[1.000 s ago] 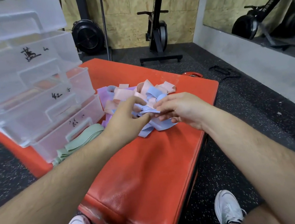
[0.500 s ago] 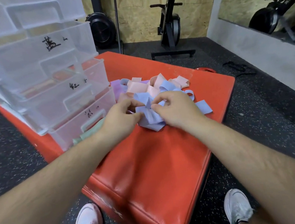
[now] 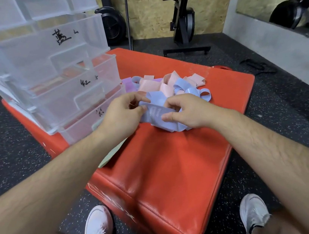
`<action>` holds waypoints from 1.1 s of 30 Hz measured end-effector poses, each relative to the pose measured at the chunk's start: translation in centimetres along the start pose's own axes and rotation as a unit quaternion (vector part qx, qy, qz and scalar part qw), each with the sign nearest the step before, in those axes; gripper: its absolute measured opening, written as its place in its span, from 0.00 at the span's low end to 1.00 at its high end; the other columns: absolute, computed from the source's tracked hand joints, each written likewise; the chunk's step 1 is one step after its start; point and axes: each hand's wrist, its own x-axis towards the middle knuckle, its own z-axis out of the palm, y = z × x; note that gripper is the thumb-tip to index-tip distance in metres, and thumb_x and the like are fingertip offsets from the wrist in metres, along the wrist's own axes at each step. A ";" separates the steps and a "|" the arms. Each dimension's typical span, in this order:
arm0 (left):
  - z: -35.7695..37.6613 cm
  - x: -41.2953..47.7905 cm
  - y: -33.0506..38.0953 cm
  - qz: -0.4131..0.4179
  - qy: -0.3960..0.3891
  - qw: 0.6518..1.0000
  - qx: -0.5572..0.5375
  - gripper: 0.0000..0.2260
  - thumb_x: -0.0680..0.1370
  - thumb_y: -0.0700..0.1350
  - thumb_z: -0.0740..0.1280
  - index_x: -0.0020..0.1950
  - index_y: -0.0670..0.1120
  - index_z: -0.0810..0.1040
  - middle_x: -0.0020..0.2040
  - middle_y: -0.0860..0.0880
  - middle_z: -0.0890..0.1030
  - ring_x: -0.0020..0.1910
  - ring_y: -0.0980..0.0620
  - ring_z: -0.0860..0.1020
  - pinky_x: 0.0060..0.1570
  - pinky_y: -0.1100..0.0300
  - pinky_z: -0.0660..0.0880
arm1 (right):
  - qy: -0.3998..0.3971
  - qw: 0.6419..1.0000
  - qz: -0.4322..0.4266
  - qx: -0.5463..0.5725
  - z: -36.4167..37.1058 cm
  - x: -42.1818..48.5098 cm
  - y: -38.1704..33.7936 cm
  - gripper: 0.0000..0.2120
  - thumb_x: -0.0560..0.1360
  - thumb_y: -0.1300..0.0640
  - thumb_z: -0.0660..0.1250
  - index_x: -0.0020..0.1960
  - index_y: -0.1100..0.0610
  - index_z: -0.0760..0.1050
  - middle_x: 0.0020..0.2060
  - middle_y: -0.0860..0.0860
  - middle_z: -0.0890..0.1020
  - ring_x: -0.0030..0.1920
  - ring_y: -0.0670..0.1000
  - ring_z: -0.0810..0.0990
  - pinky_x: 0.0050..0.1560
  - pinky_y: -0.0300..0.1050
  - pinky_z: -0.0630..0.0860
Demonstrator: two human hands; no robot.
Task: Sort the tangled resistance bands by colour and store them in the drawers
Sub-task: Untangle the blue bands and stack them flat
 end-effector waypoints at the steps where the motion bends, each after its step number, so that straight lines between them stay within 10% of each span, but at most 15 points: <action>1: -0.3 0.0 -0.1 -0.004 0.005 1.000 0.001 0.09 0.78 0.37 0.66 0.48 0.50 0.81 0.31 0.55 0.76 0.21 0.59 0.69 0.25 0.66 0.69 | -0.008 1.000 0.010 -0.010 -0.3 -0.2 0.5 0.12 0.76 0.48 0.71 0.45 0.57 0.76 0.36 0.50 0.75 0.39 0.48 0.72 0.43 0.46 0.71; 5: -1.2 0.4 -0.5 -0.022 0.026 0.999 -0.021 0.09 0.77 0.38 0.67 0.46 0.52 0.82 0.35 0.55 0.81 0.34 0.51 0.79 0.41 0.56 0.77 | -0.028 0.998 0.042 -0.045 -1.4 -0.9 2.3 0.10 0.77 0.49 0.71 0.40 0.49 0.73 0.36 0.45 0.73 0.41 0.47 0.74 0.37 0.41 0.67; 17: -3.1 0.6 -3.7 -0.119 -0.016 0.990 -0.076 0.11 0.76 0.28 0.65 0.46 0.44 0.76 0.38 0.42 0.77 0.34 0.45 0.78 0.36 0.55 0.81 | -0.072 0.982 0.142 -0.104 -4.8 -4.1 10.1 0.04 0.77 0.57 0.72 0.50 0.55 0.78 0.38 0.46 0.78 0.39 0.49 0.76 0.41 0.44 0.71; 20: -2.6 -0.4 -4.8 -0.121 -0.069 0.990 -0.025 0.14 0.75 0.28 0.65 0.46 0.47 0.75 0.35 0.42 0.75 0.33 0.44 0.77 0.38 0.52 0.80 | -0.079 0.979 0.186 -0.004 -5.3 -5.5 11.9 0.05 0.77 0.63 0.71 0.49 0.55 0.77 0.38 0.50 0.82 0.39 0.50 0.80 0.47 0.48 0.76; 24: -0.8 -2.7 -6.1 -0.027 -0.082 0.983 0.163 0.10 0.73 0.29 0.67 0.45 0.44 0.75 0.34 0.50 0.74 0.30 0.57 0.72 0.30 0.74 0.68 | -0.102 0.968 0.219 0.073 -4.0 -6.9 13.1 0.10 0.76 0.67 0.70 0.52 0.56 0.73 0.34 0.53 0.80 0.34 0.50 0.81 0.44 0.51 0.79; 33: 0.2 -4.4 -9.0 0.078 -0.049 0.942 0.323 0.07 0.75 0.34 0.65 0.48 0.45 0.76 0.47 0.43 0.75 0.45 0.42 0.74 0.45 0.51 0.72 | -0.070 0.977 0.194 0.054 -1.8 -7.4 12.2 0.04 0.76 0.64 0.71 0.48 0.56 0.79 0.33 0.52 0.80 0.32 0.48 0.79 0.38 0.48 0.79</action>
